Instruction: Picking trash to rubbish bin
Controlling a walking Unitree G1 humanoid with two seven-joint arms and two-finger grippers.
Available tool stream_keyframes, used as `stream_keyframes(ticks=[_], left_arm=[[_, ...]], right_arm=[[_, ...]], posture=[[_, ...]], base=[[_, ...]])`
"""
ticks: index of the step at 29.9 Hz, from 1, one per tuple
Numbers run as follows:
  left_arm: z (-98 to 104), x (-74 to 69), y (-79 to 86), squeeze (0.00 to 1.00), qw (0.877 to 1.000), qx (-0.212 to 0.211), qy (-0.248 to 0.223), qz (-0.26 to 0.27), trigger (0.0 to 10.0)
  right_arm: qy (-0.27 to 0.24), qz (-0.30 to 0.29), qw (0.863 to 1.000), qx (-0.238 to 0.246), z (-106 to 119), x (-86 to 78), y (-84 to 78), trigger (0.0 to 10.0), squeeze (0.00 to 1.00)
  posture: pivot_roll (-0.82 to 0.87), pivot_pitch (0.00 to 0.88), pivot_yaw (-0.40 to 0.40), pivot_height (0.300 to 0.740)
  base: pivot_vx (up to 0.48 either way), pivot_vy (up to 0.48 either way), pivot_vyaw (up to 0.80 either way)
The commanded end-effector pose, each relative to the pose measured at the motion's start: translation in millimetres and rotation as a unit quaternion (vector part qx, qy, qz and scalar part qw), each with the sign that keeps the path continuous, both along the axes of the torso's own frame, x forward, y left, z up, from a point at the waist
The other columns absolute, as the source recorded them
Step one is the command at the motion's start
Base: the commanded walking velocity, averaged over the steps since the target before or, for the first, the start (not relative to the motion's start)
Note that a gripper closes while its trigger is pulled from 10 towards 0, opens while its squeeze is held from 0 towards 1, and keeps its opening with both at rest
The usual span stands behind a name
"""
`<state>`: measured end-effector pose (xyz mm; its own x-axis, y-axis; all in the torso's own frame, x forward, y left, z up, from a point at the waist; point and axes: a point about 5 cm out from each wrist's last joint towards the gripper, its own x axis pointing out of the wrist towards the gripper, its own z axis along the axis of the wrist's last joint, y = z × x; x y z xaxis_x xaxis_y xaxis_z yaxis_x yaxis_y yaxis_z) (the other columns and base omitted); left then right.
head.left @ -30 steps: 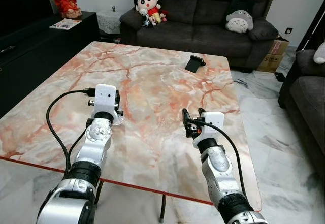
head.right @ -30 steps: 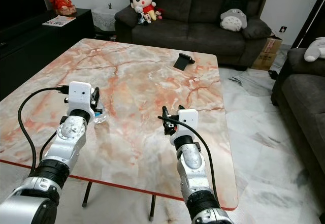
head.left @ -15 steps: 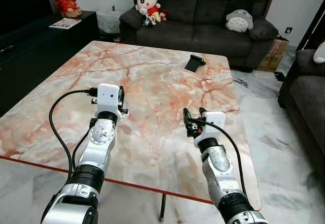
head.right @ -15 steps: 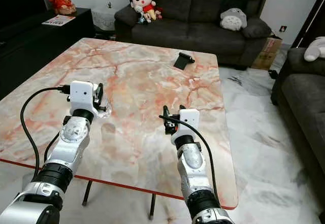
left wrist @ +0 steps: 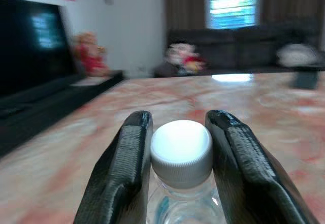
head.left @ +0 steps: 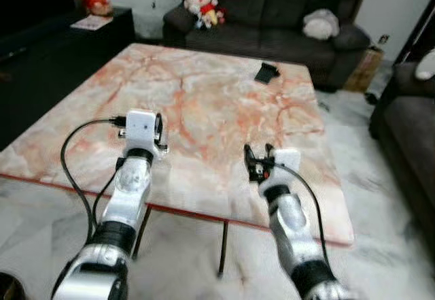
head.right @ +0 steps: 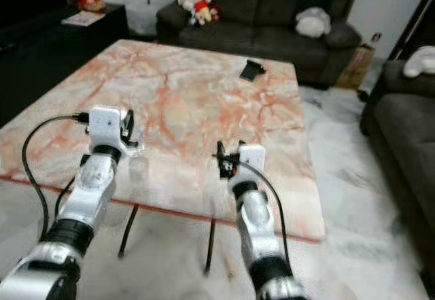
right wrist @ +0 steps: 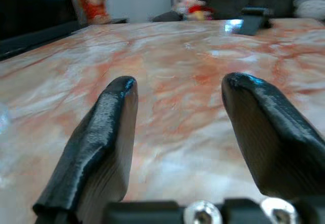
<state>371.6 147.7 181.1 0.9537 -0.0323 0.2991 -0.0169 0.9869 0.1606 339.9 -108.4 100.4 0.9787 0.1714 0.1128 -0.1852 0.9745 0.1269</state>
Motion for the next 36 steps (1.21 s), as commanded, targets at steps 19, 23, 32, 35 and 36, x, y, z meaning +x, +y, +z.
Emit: stream_keyframes(ticks=[19, 23, 32, 35, 36], left_arm=[[-6.9, -3.9, 12.4, 0.0, 1.0, 0.003, 0.009, 0.011, 10.0], [-21.4, -7.0, 18.3, 0.0, 0.999, 0.002, 0.034, 0.017, 10.0], [-103.9, -31.6, 39.6, 0.0, 0.978, -0.001, 0.206, 0.034, 10.0], [-115.5, -36.9, 42.9, 0.0, 0.972, -0.011, 0.232, 0.038, 10.0], [-133.5, -48.1, 49.1, 0.0, 0.962, -0.01, 0.268, 0.049, 10.0]], right_arm=[[0.01, -0.007, 1.0, -0.003, -3.3, -0.4, -2.4, 10.0, 0.0], [0.027, -0.01, 1.0, -0.006, -11.6, -2.7, -6.4, 10.0, 0.0], [0.147, -0.026, 0.989, -0.025, -64.4, -25.7, -24.7, 10.0, 0.0], [0.163, -0.029, 0.986, -0.027, -71.6, -29.9, -27.7, 10.0, 0.0], [0.207, -0.037, 0.977, -0.03, -88.6, -41.3, -35.5, 10.0, 0.0]], posture=[[0.15, 0.0, -0.055, 0.74], [0.15, 0.0, -0.055, 0.74], [0.15, 0.0, -0.055, 0.74], [0.15, 0.0, -0.055, 0.74], [0.13, 0.0, -0.05, 0.74]], base=[[-0.251, 0.0, 0.0], [-0.122, 0.0, 0.0], [0.0, 0.0, 0.0], [0.0, 0.0, 0.0], [0.0, 0.0, 0.0]])
